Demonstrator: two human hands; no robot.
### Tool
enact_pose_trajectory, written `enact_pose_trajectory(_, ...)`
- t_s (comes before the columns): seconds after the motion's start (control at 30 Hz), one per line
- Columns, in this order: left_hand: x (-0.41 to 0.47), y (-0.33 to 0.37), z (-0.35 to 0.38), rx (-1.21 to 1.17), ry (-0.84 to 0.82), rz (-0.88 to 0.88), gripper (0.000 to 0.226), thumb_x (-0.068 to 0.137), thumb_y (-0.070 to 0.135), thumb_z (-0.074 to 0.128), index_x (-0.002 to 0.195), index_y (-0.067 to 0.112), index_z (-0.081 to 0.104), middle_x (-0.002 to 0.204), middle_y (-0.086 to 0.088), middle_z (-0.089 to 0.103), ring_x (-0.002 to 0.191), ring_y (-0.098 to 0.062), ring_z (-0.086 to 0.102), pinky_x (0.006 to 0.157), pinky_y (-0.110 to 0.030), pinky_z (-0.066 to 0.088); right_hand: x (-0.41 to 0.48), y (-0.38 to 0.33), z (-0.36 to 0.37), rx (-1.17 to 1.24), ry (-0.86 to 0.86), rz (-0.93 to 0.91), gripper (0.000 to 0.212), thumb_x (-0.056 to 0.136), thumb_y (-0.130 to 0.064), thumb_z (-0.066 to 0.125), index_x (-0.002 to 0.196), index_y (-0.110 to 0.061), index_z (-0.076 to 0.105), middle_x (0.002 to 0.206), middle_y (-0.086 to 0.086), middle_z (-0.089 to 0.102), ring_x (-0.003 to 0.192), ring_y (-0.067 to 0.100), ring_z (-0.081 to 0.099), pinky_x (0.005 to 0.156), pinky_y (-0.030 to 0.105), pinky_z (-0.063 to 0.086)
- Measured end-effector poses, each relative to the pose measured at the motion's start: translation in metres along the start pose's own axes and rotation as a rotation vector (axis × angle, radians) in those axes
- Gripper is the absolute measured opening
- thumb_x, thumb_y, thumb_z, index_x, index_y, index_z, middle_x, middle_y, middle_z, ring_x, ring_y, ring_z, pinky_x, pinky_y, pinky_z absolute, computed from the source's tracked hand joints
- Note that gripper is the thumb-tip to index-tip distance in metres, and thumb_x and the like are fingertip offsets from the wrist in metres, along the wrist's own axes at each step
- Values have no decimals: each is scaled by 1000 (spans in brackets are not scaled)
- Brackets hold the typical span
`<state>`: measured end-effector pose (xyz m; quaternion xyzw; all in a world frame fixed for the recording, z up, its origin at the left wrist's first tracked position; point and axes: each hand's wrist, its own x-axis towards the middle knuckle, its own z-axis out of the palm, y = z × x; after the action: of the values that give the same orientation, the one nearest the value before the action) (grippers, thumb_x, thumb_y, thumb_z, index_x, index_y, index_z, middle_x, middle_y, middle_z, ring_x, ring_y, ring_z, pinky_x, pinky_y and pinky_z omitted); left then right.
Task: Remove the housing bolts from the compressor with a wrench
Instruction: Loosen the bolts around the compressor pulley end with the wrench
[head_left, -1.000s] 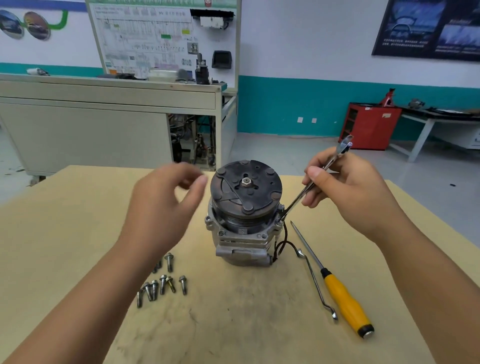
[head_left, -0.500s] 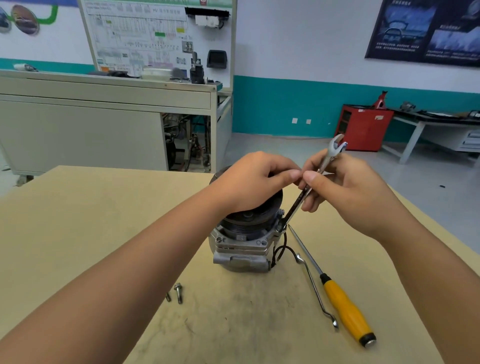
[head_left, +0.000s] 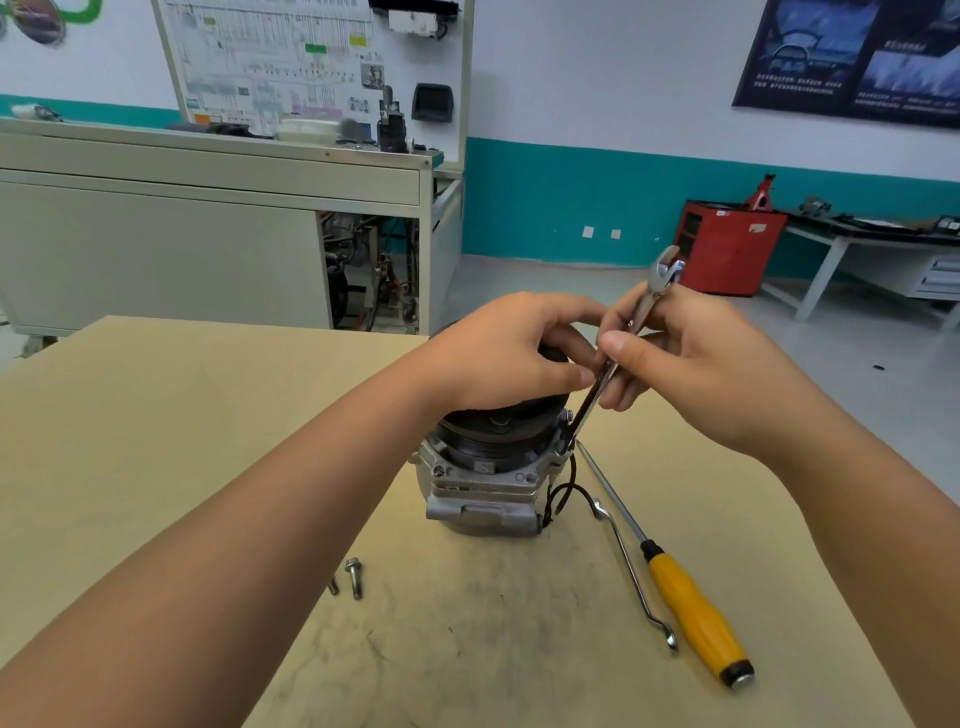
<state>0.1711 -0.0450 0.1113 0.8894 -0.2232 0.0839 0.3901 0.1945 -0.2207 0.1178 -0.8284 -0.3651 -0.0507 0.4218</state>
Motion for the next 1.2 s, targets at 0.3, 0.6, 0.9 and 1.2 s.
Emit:
enact_pose_trajectory(0.3, 1, 4, -6, 159, -88, -78, 19, 79, 22, 74, 92, 22, 60, 87, 2, 66, 84, -14, 62, 79, -34, 50, 13, -17, 3, -263, -84, -84, 13, 95, -14, 52, 85, -17, 60, 64, -2, 66, 55, 6, 65, 57, 21, 53)
enact_pose_trajectory(0.6, 8, 10, -17, 285, -316, -93, 22, 80, 26, 74, 89, 7, 68, 91, -7, 67, 92, -25, 61, 93, -45, 45, 7, -19, 6, -52, -154, -113, 14, 92, 2, 50, 85, -7, 57, 68, -1, 66, 57, 16, 68, 58, 34, 58)
enact_pose_trajectory(0.9, 7, 10, -21, 278, -386, -120, 25, 73, 32, 79, 59, 42, 62, 74, 20, 63, 79, -3, 59, 83, -30, 49, -6, -13, 5, 33, -182, -144, 21, 92, 1, 51, 82, -16, 59, 71, -7, 67, 62, 8, 66, 61, 19, 53)
enact_pose_trajectory(1.2, 8, 9, -9, 249, -269, -22, 25, 83, 30, 72, 72, 51, 62, 93, 1, 69, 99, -22, 59, 93, -45, 45, -32, 6, 13, 44, 12, -198, 13, 87, -22, 51, 83, -13, 59, 79, -2, 64, 71, 10, 61, 65, 20, 50)
